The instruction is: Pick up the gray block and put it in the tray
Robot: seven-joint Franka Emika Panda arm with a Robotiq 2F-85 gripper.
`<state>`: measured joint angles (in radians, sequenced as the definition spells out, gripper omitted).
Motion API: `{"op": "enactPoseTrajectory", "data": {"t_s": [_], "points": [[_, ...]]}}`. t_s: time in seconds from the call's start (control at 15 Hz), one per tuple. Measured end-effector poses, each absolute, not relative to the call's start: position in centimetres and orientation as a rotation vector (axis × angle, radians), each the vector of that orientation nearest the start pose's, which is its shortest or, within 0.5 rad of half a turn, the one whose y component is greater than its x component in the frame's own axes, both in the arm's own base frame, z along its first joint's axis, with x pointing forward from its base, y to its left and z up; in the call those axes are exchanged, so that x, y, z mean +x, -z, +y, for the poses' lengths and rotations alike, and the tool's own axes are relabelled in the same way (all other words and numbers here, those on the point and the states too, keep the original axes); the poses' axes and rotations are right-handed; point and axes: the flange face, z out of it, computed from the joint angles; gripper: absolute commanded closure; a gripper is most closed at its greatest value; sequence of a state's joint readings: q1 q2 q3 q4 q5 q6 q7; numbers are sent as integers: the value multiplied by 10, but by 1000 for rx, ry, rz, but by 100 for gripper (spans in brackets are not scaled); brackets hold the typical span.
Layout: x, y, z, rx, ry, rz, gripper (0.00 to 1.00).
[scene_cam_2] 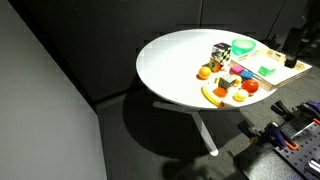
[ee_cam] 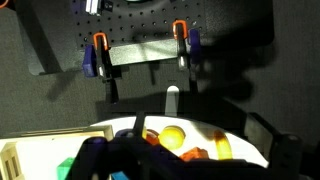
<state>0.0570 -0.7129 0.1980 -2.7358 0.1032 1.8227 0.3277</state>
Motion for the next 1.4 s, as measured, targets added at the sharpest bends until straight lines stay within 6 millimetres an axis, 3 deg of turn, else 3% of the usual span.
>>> {"op": "enactPoseTrajectory", "data": {"t_s": [1.07, 1.4], "points": [[297, -398, 79, -3199, -329, 275, 0], [313, -393, 62, -3224, -246, 324, 0]]}}
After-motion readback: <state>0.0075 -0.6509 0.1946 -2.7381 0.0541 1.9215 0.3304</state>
